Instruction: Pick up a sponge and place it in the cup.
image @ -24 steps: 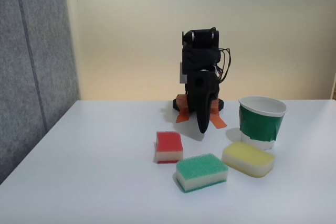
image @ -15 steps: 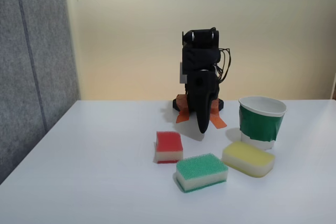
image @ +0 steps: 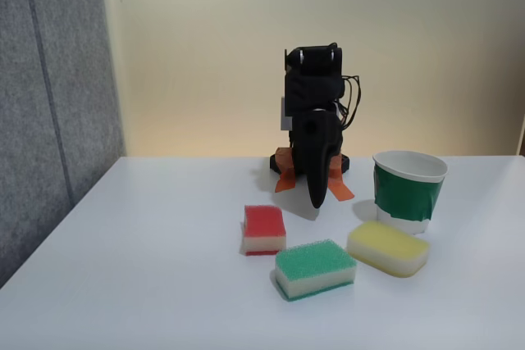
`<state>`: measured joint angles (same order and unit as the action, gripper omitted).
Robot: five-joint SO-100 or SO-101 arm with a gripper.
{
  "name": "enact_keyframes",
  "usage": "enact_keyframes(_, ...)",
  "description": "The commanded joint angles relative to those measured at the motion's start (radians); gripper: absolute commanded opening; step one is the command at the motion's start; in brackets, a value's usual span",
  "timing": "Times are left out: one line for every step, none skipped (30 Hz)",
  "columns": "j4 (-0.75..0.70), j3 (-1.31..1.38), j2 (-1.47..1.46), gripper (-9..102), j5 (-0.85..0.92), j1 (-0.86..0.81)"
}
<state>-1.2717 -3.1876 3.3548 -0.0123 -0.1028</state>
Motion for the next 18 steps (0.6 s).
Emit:
enact_keyframes(-0.017,-0.046,0.012,0,-0.014,-0.006)
enact_keyframes(-0.017,-0.046,0.012,0,-0.014,-0.008)
enact_keyframes(-0.017,-0.046,0.012,0,-0.014,-0.008)
enact_keyframes(-0.017,-0.046,0.012,0,-0.014,-0.008)
enact_keyframes(-0.017,-0.046,0.012,0,-0.014,-0.008)
enact_keyframes(-0.017,-0.046,0.012,0,-0.015,-0.008)
enact_keyframes(-0.017,-0.046,0.012,0,-0.015,-0.008)
enact_keyframes(-0.017,-0.046,0.012,0,-0.015,-0.008)
enact_keyframes(-0.017,-0.046,0.012,0,-0.014,-0.008)
enact_keyframes(-0.017,-0.046,0.012,0,-0.012,-0.008)
enact_keyframes(-0.017,-0.046,0.012,0,-0.008,-0.008)
enact_keyframes(-0.017,-0.046,0.012,0,-0.003,-0.008)
enact_keyframes(-0.017,-0.046,0.012,0,0.002,-0.008)
enact_keyframes(-0.015,-0.046,0.012,0,0.005,-0.008)
enact_keyframes(-0.012,-0.046,0.012,0,0.005,-0.008)
enact_keyframes(-0.011,-0.046,0.012,0,0.005,-0.008)
enact_keyframes(-0.006,-0.046,0.012,0,0.005,-0.008)
enact_keyframes(-0.002,-0.046,0.012,0,0.005,-0.008)
